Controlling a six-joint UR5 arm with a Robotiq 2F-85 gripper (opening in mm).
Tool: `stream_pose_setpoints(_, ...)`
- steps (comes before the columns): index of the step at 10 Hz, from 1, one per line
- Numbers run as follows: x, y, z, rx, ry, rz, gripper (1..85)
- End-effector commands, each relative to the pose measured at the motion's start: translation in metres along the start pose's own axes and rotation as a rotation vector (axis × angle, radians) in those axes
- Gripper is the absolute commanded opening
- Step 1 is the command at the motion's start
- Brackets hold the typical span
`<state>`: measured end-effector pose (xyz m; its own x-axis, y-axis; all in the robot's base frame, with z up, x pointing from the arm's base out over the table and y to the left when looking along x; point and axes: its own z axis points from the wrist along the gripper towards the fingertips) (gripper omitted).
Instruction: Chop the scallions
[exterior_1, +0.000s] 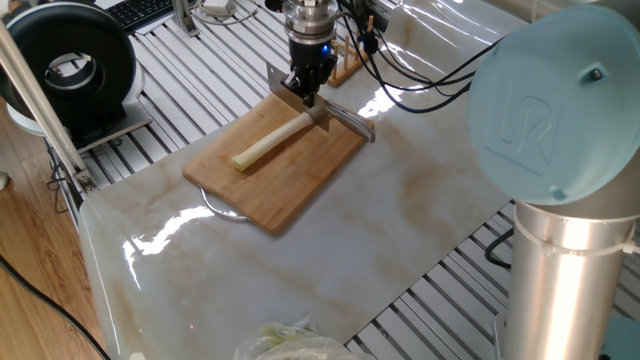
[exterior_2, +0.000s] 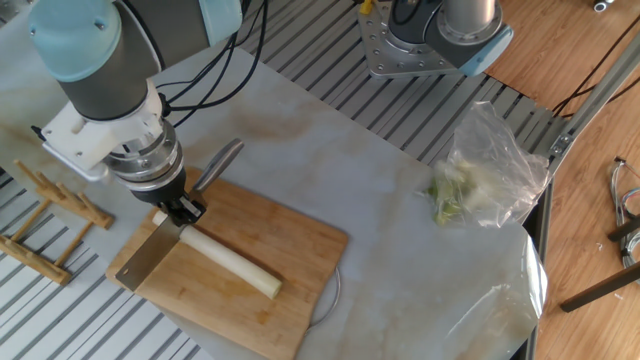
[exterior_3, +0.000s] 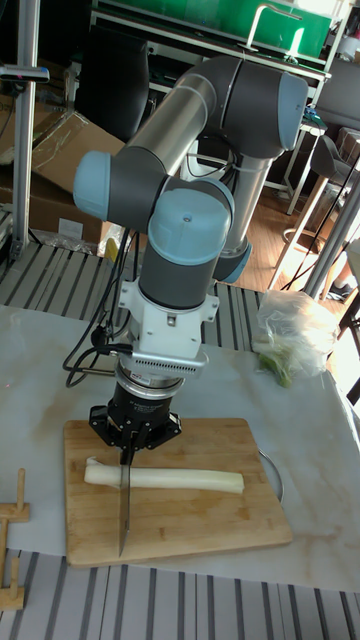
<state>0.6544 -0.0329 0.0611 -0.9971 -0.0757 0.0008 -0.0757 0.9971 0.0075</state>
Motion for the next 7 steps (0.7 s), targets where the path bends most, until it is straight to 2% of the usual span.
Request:
stream_pose_setpoints(1, -0.0033, 0.0046, -0.0018, -0.019, -0.002, 0.006, 1.3)
stream_pose_setpoints(7, -0.0037, 0.0050, -0.0002, -0.021, -0.003, 0.004, 1.3)
